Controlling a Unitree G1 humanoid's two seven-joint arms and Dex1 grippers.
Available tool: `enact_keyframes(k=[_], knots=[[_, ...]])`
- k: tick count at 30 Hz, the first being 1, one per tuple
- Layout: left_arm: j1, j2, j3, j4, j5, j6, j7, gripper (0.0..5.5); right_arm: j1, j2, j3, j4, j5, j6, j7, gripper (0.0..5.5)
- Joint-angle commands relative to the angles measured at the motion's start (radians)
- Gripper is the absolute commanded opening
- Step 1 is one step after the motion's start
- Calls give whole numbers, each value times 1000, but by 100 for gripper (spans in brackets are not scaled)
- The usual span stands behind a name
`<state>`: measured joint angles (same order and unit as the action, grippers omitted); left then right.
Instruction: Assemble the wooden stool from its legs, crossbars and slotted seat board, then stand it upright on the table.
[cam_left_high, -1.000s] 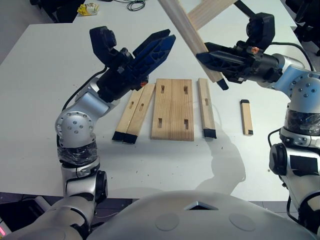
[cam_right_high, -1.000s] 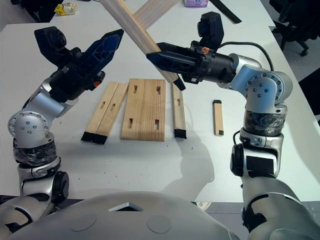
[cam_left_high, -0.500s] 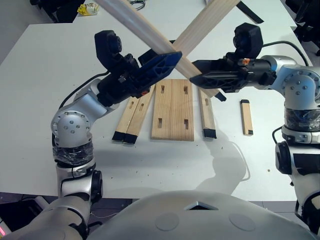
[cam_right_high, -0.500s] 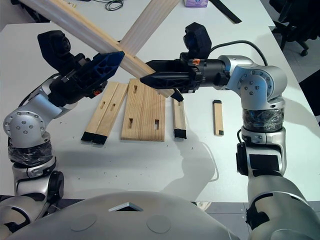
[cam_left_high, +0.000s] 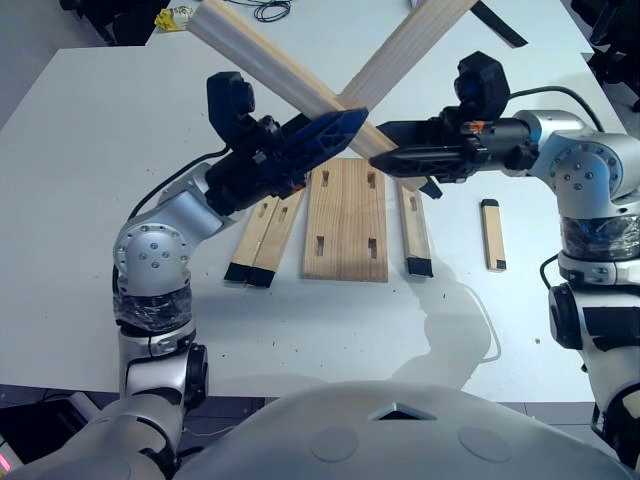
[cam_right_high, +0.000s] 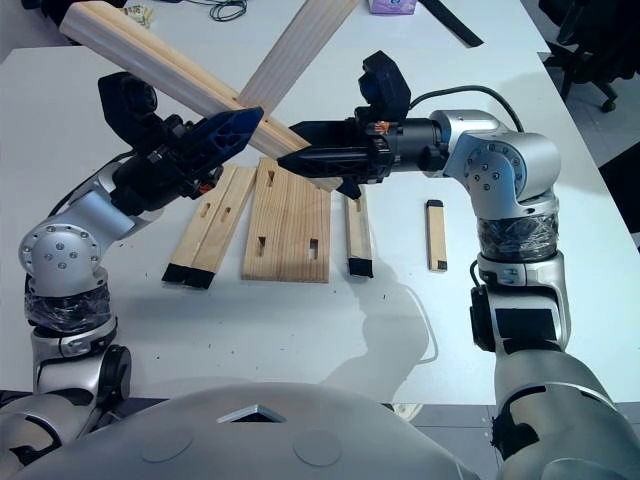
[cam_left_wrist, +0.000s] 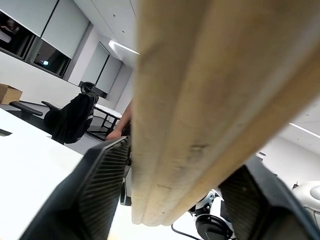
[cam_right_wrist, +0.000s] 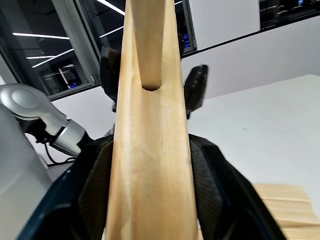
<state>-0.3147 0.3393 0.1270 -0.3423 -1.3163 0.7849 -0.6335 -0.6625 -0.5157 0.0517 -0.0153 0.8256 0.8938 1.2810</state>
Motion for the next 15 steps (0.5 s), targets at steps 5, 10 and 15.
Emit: enact_keyframes(k=[5,10,15], knots=[[15,-2,10,-5,13,-8,14,228,12,-9,3,-33,-3,-23,15,207],[12,20,11,-3,41,-12,-8,228,26,-20,12,-48,-30,-53,12,207],[37,40,-5,13,135,-40,-49,222,25,-24,36,-26,-99,-125,6,250]])
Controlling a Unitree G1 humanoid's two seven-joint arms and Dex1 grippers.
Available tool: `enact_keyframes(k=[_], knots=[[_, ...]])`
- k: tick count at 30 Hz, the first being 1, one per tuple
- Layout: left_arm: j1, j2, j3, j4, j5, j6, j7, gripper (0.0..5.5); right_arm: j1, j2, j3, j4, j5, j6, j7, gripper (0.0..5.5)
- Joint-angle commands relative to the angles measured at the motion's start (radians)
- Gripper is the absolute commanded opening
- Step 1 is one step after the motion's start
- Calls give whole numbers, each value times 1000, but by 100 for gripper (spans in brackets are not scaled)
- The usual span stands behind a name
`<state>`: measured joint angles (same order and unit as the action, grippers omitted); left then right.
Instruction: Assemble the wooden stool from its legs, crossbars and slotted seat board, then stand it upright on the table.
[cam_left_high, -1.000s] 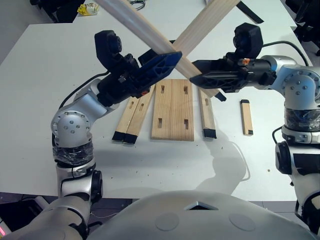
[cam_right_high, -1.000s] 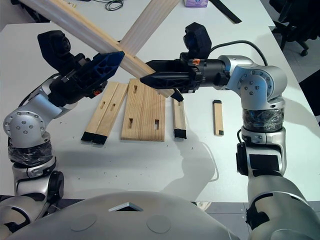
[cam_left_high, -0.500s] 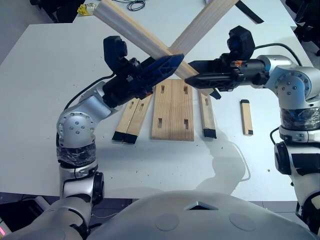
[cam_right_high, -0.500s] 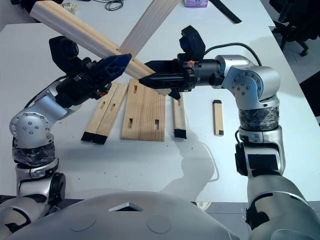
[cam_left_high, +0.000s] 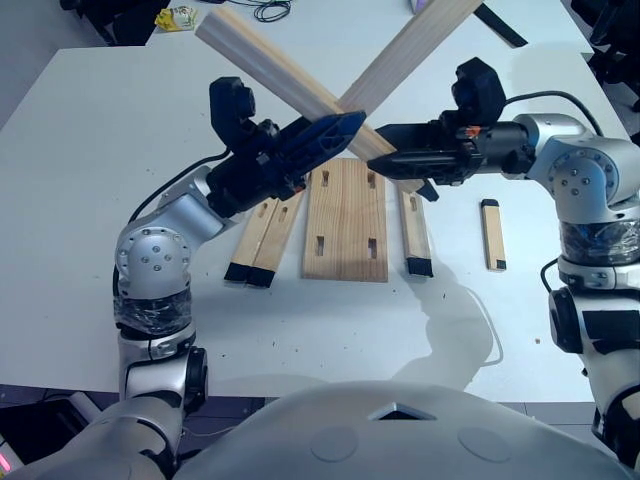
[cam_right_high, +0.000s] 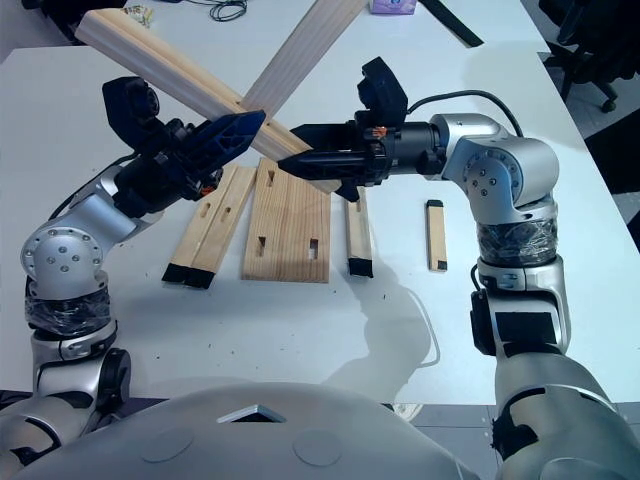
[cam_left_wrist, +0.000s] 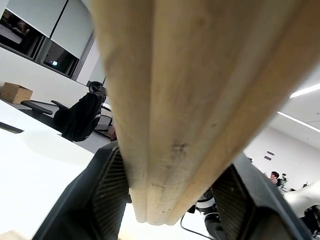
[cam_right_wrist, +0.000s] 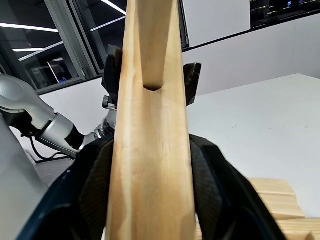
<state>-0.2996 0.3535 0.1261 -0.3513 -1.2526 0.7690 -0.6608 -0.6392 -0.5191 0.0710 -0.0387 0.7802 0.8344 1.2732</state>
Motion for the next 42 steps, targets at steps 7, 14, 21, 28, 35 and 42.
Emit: enact_keyframes(k=[7,14,21,28,35,42], knots=[[5,81,-32,69,230,-90,-158,207,11,-61,68,30,-136,-142,75,367],[49,199,-27,142,374,-175,-351,207,58,-150,61,106,-213,-234,149,464],[112,321,-22,171,499,-281,-510,207,108,-219,66,225,-342,-403,170,504],[104,333,-52,193,568,-360,-591,207,114,-188,18,271,-353,-434,103,504],[113,341,-75,222,631,-431,-647,207,134,-186,-24,270,-345,-424,58,504],[101,358,-81,246,654,-464,-688,207,165,-185,-46,265,-343,-423,48,504]])
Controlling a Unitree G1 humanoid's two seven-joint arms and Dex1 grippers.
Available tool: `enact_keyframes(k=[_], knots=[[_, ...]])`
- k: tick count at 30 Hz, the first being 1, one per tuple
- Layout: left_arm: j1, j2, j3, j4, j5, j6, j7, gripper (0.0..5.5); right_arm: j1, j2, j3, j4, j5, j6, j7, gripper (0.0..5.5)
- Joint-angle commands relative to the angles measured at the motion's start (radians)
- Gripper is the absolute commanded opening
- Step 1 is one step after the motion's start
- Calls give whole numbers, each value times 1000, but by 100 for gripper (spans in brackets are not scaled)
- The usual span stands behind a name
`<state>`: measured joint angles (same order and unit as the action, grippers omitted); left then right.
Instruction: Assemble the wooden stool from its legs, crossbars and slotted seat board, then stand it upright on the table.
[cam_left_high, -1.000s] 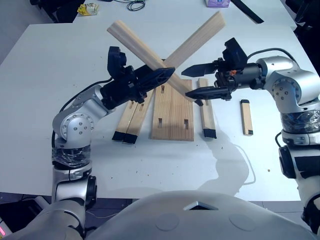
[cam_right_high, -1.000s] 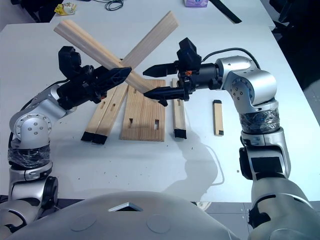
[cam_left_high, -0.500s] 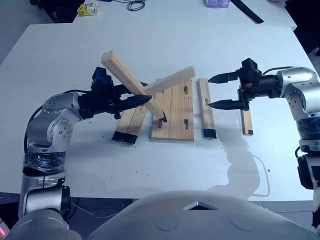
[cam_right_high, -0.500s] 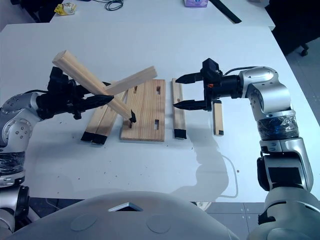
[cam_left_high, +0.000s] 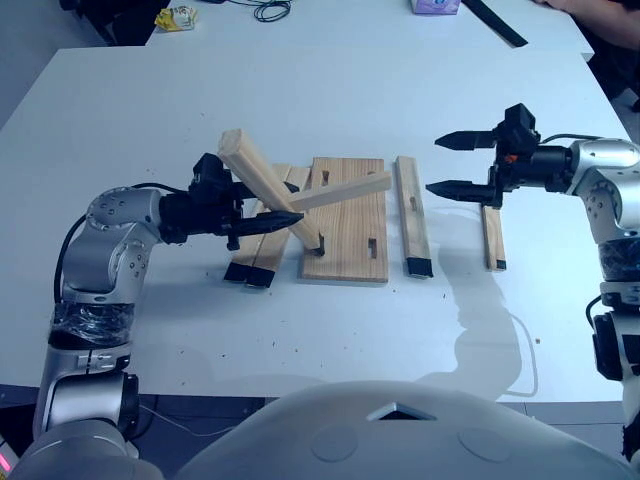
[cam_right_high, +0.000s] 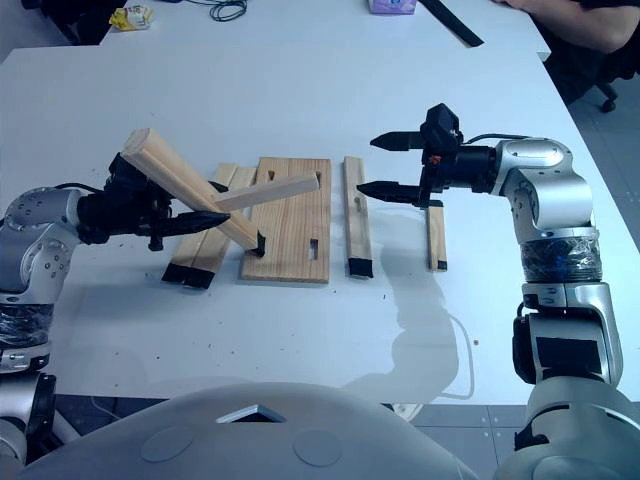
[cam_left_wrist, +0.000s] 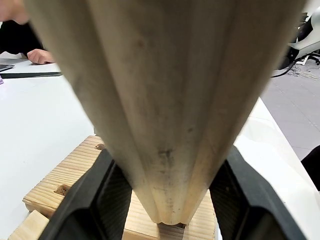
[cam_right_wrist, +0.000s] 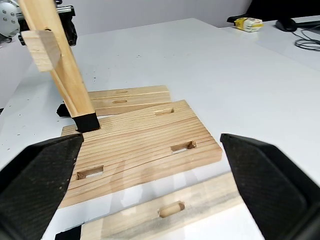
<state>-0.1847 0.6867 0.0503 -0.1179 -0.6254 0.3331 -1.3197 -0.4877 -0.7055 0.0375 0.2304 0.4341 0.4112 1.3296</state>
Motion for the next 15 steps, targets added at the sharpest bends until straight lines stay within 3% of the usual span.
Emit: enact_keyframes(k=[1,15], knots=[[-13,26,-9,18,33,-36,-35,207,13,4,-15,-4,3,2,-11,504],[-17,35,-90,86,104,-127,-99,207,19,24,-10,-19,5,16,-18,504]])
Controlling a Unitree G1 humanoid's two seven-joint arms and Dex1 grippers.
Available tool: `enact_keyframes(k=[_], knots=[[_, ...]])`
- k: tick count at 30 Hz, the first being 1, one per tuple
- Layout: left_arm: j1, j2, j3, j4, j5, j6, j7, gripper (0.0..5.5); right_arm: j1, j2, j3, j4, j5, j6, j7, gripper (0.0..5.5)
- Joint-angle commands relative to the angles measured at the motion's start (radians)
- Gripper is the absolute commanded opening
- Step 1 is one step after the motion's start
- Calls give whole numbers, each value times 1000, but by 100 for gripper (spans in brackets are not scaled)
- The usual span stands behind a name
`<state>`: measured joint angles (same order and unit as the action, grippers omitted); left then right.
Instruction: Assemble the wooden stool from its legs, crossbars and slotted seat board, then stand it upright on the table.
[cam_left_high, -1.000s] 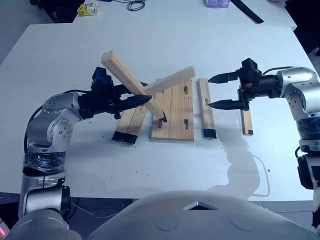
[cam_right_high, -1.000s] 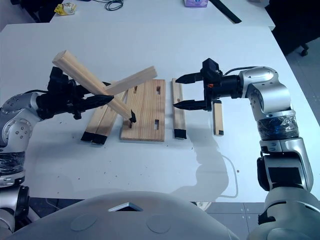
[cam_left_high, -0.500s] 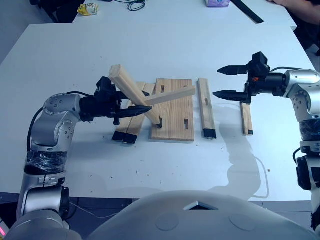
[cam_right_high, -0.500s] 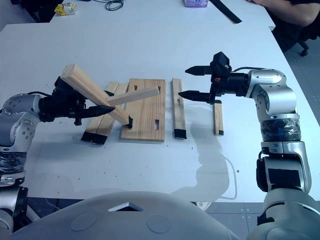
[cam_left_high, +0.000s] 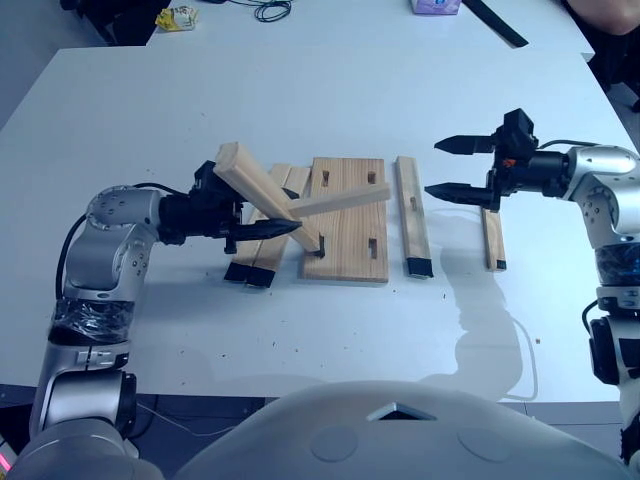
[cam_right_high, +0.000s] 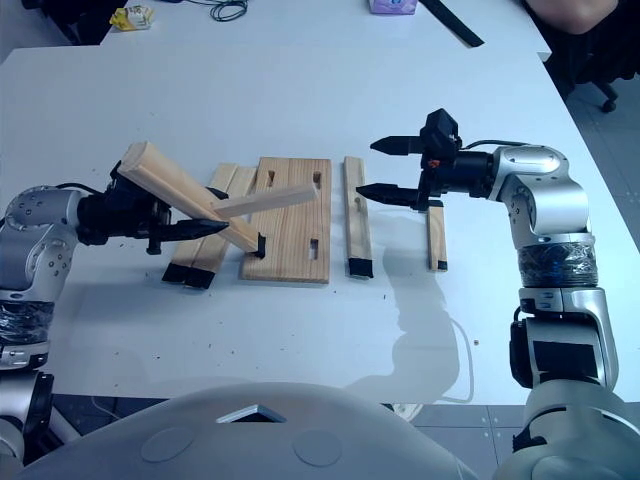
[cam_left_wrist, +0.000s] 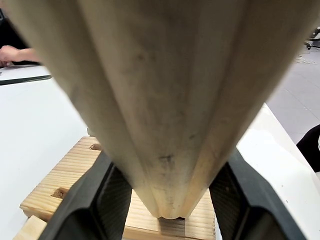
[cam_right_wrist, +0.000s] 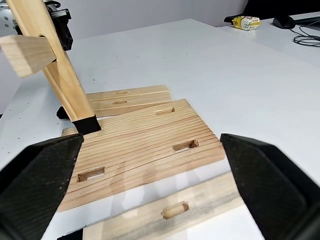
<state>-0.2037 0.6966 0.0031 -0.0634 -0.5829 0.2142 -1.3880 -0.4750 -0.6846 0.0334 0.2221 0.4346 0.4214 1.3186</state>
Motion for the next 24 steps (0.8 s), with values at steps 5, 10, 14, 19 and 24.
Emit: enact_keyframes(k=[5,10,14,19,24], knots=[[-49,38,-85,106,91,-38,-91,206,35,19,-10,-42,8,8,-27,504],[-99,38,-113,152,100,-55,-126,206,77,24,-16,-86,17,14,-46,504],[-146,40,-130,192,119,-74,-150,206,111,30,-30,-123,31,26,-71,504],[-127,6,-131,126,141,-87,-61,206,163,45,-39,-182,52,36,-113,504],[-25,10,-125,-43,157,-33,75,205,191,70,-59,-226,69,42,-162,504]])
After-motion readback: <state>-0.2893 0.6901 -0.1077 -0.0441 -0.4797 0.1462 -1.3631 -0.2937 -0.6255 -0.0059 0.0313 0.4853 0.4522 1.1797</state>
